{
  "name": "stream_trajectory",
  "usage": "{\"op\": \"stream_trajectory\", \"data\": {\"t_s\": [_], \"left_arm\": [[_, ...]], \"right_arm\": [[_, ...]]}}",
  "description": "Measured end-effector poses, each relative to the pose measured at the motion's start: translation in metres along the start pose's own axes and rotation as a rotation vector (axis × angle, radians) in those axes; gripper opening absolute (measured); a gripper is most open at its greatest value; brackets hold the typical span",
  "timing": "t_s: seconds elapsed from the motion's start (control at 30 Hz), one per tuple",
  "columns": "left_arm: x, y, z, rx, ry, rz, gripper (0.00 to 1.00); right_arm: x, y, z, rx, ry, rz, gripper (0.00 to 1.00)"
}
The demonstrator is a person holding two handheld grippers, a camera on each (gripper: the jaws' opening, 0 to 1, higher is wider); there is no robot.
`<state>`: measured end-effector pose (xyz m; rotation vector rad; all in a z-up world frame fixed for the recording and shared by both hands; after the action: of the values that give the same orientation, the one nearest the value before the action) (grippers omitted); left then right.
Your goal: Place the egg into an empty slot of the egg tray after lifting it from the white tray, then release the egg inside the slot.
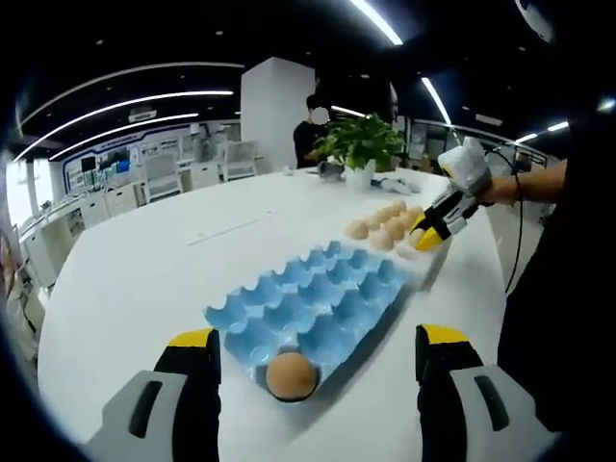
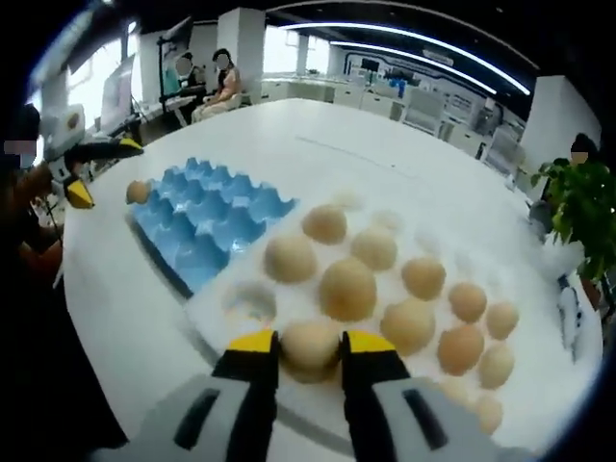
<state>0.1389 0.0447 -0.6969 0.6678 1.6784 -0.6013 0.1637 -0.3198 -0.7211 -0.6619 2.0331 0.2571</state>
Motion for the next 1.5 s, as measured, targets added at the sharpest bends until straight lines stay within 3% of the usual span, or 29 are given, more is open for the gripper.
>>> {"op": "stream_trajectory", "data": {"t_s": [0.07,0.1,0.23,0.5,0.77,1.17,1.5], "left_arm": [[0.000,0.000,0.000,-0.005,-0.002,-0.002,0.84],[0.000,0.000,-0.001,-0.005,-0.001,-0.003,0.83],[-0.001,0.000,-0.002,-0.005,0.001,-0.005,0.83],[0.000,0.001,-0.002,-0.001,0.010,-0.004,0.83],[0.001,-0.001,-0.002,0.008,0.015,-0.008,0.83],[0.004,0.001,-0.004,0.000,0.028,0.002,0.84],[0.007,0.000,-0.004,0.010,0.034,-0.001,0.84]], "right_arm": [[-0.001,0.000,-0.003,0.015,-0.015,0.050,0.24],[-0.001,-0.001,-0.005,0.011,-0.022,0.036,0.24],[-0.009,-0.002,-0.014,0.020,-0.100,0.080,0.24],[-0.007,-0.002,-0.013,0.013,-0.098,0.103,0.24],[-0.021,0.007,-0.011,-0.019,-0.146,0.132,0.24],[-0.046,0.041,0.011,-0.145,-0.217,0.168,0.24],[-0.069,0.084,0.042,-0.293,-0.245,0.140,0.24]]}}
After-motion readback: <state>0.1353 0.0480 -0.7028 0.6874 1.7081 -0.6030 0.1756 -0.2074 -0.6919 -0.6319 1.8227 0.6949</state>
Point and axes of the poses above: the point that each gripper's makers call its tool centre point, and the gripper's own axes: z roughly forward along the fingers, y roughly to its left, x roughly out of its underside, the point moved 9 cm from there along -z, roughly backward along the fingers, and after that the axes turned 14 degrees about -y, right-handed, at the moved point
